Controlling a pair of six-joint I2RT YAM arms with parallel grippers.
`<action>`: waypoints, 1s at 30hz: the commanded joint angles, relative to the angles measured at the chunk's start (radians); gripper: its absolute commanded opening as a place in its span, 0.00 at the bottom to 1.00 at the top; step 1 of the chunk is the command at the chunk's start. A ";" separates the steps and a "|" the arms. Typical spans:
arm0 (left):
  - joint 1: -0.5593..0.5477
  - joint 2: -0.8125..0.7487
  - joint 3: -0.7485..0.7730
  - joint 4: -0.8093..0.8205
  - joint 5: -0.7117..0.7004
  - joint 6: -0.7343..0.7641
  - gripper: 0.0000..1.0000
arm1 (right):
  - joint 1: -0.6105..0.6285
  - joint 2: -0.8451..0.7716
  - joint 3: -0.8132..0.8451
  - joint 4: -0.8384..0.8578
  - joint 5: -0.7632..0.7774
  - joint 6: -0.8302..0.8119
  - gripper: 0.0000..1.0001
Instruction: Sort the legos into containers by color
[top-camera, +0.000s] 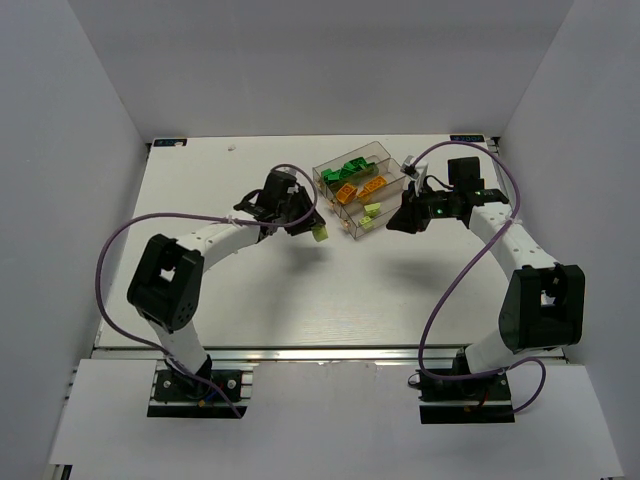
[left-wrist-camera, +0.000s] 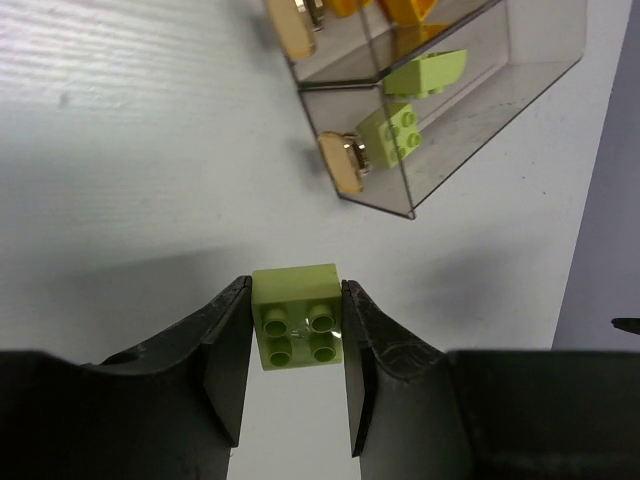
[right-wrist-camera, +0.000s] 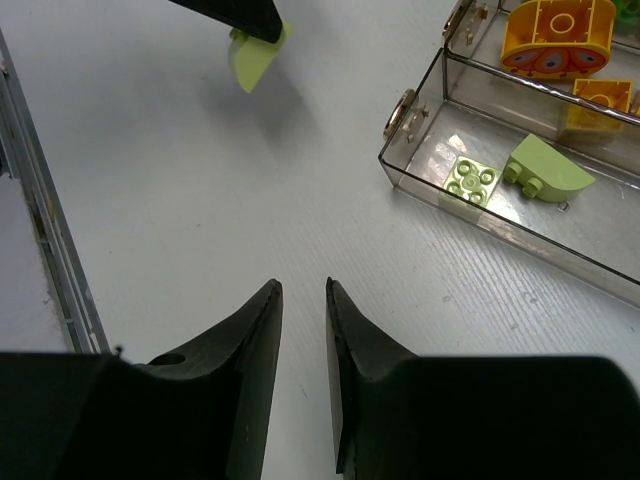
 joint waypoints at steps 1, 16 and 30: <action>-0.027 0.033 0.076 0.022 0.016 0.074 0.00 | -0.007 -0.035 0.012 -0.003 -0.023 -0.024 0.30; -0.091 0.222 0.336 0.068 0.045 0.172 0.07 | -0.006 -0.031 0.024 -0.005 -0.021 -0.023 0.30; -0.109 0.413 0.580 0.020 0.051 0.200 0.21 | -0.015 -0.028 0.021 -0.014 -0.006 -0.026 0.30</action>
